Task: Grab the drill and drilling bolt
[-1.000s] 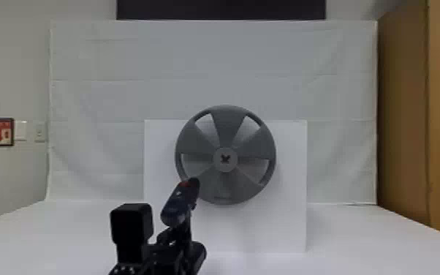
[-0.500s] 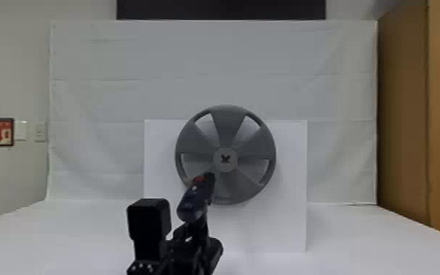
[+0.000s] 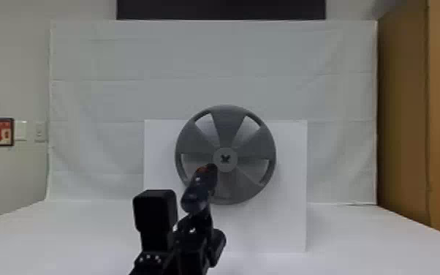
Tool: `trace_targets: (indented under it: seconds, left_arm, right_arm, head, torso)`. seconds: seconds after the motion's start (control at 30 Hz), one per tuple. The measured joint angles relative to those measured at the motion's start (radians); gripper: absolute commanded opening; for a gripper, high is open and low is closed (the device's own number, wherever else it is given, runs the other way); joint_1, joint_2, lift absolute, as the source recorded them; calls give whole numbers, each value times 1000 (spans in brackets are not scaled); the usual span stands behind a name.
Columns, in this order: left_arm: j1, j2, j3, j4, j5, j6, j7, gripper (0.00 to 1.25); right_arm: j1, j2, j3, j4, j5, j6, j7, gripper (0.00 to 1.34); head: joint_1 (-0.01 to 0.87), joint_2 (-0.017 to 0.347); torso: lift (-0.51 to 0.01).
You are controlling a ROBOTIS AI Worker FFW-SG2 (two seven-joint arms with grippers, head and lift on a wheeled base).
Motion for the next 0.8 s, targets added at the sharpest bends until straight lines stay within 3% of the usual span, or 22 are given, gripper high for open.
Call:
trace_targets:
  seconds: [0.8]
  left_arm:
    - [-64, 0, -8, 75, 15, -33, 20, 22]
  right_arm:
    - [-29, -10, 37, 16, -4, 1, 0, 1180]
  head:
    - [-15, 51]
  torso:
    - [-398]
